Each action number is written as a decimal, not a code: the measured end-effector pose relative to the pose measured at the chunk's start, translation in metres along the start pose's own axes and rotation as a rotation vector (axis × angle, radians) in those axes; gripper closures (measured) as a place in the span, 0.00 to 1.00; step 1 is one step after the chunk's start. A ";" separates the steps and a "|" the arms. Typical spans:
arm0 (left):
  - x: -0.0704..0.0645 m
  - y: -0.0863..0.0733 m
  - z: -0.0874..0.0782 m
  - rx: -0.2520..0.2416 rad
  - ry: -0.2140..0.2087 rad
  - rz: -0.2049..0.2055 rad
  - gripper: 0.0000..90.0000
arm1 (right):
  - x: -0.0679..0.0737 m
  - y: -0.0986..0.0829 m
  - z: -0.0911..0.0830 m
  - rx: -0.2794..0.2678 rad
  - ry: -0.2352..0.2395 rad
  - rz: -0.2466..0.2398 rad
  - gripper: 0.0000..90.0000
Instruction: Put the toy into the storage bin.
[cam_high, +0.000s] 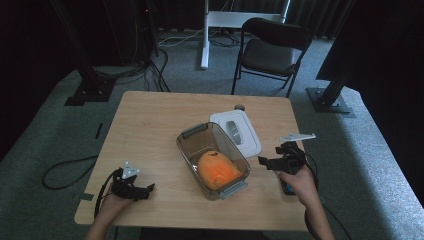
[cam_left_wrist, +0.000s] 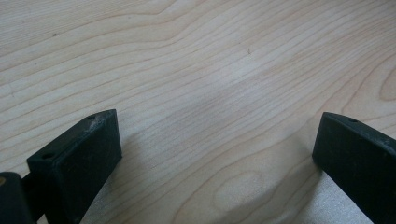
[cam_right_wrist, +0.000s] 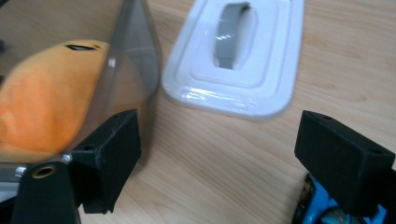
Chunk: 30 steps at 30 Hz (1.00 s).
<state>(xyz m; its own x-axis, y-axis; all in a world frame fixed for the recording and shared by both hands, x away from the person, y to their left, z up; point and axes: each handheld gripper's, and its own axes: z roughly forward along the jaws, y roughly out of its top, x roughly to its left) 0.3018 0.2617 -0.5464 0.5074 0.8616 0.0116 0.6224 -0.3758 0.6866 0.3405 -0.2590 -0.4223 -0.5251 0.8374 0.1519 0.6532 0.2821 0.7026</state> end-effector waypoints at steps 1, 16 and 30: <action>0.000 0.000 0.000 0.000 0.000 0.000 0.02 | -0.002 -0.002 0.000 0.000 -0.012 0.005 0.15; 0.000 0.000 0.000 -0.001 0.000 0.000 0.02 | -0.032 -0.037 0.003 0.038 -0.128 0.095 0.15; 0.000 0.000 0.000 -0.001 0.000 0.000 0.02 | -0.054 -0.065 0.013 0.088 -0.211 0.166 0.15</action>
<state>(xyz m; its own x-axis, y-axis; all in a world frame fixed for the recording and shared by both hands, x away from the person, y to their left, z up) 0.3018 0.2617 -0.5465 0.5078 0.8614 0.0113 0.6220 -0.3757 0.6870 0.3334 -0.3170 -0.4853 -0.2873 0.9520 0.1052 0.7706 0.1645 0.6157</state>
